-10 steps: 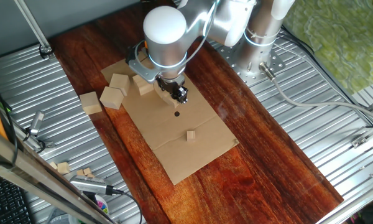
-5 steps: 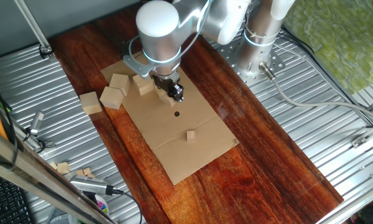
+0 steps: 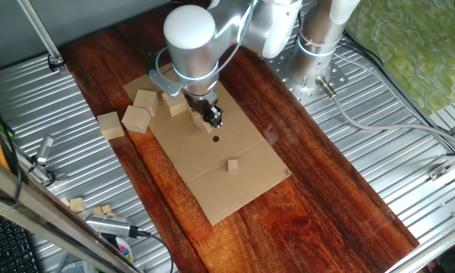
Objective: Stack the blocks into a pyramid shape
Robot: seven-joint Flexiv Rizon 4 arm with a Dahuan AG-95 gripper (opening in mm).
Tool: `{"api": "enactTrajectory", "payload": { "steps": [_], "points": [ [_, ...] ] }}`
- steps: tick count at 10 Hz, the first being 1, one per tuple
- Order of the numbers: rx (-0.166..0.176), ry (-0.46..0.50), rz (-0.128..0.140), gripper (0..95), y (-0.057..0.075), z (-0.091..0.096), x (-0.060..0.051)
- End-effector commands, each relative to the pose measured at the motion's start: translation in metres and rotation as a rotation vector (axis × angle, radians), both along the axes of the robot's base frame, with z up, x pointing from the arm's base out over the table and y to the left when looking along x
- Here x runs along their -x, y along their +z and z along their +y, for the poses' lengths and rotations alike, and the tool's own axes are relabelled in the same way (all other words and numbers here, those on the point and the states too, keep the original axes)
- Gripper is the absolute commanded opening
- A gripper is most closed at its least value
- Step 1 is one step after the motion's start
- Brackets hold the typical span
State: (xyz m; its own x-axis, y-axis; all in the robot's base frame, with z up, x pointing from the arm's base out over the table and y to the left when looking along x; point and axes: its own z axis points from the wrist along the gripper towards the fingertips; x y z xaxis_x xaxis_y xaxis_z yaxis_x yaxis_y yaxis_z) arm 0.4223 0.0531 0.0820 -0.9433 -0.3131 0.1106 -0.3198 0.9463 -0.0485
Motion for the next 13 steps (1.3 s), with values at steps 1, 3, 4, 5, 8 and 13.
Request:
{"api": "enactTrajectory", "payload": {
  "steps": [1,3,4,5,8,13],
  "points": [
    [-0.007,-0.016,0.004,0.0,0.0011,0.0004,-0.0002],
    [0.0,-0.022,0.031,0.0,0.0011,0.0004,-0.0002],
    [-0.001,-0.029,0.032,0.0,0.0011,0.0004,-0.0002],
    [-0.008,-0.032,0.028,0.0,0.0011,0.0004,-0.0002],
    [-0.004,-0.032,0.03,0.0,0.0011,0.0004,-0.0002],
    [-0.026,-0.057,0.025,0.0,0.001,-0.0002,0.0002]
  ]
}}
